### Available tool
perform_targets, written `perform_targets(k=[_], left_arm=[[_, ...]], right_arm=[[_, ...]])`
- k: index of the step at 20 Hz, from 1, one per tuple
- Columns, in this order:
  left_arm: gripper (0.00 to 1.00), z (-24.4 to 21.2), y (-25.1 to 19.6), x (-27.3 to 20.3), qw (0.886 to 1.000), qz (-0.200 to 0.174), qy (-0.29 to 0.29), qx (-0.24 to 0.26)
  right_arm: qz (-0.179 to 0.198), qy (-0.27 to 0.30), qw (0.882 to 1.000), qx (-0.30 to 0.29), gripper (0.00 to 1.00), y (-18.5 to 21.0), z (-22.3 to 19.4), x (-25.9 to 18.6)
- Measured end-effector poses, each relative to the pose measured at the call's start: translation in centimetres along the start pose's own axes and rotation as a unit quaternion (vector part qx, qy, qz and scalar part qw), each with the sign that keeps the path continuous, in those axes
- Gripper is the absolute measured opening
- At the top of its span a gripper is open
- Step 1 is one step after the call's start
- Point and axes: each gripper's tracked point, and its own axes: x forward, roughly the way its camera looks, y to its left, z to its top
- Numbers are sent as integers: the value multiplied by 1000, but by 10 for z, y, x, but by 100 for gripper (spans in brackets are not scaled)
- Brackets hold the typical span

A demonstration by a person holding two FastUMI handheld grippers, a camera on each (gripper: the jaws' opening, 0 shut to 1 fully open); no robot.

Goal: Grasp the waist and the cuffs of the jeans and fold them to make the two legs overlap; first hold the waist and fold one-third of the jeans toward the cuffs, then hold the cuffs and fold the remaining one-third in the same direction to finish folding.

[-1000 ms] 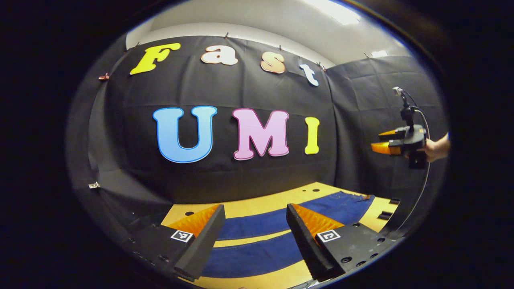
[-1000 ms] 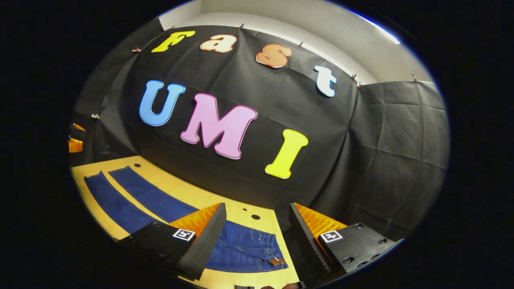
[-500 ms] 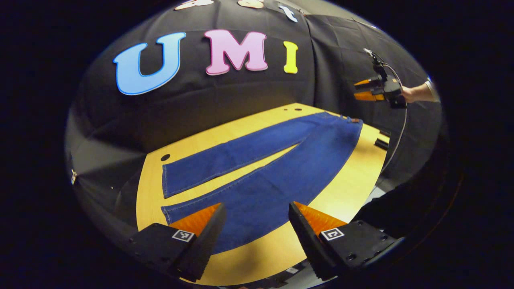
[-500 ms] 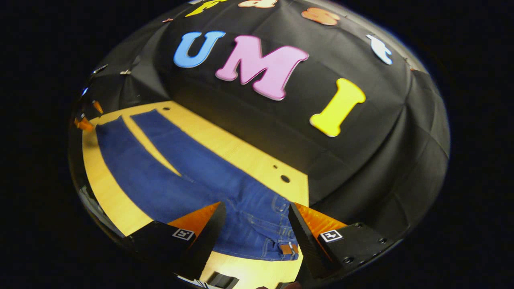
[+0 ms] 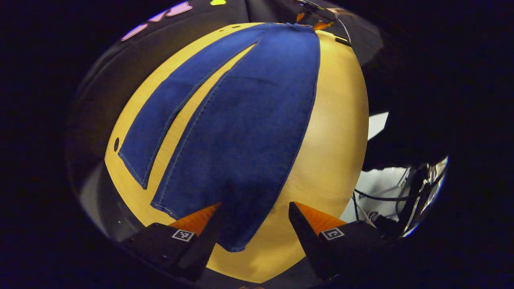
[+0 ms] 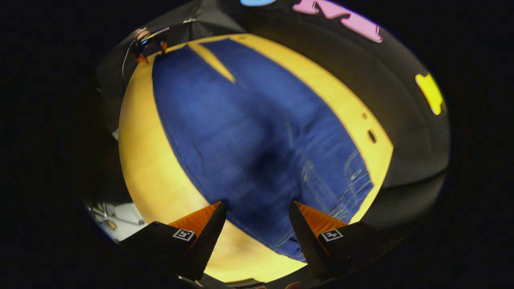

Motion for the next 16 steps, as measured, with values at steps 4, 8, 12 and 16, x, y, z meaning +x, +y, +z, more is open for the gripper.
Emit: perform_targets(k=[4,8,12,16], left_arm=[[98,5,3,15,1000,-21,21,4],[95,6,2,21,998,-53,32,11],[96,4,12,19,998,-48,16,-23],[49,15,40,23,994,-9,-11,-110]], right_arm=[[34,63,997,-24,97,-7,-33,13],[73,76,993,-55,98,9,-36,7],[62,93,994,-6,89,-1,-35,13],[17,94,985,145,16,-30,-20,23]])
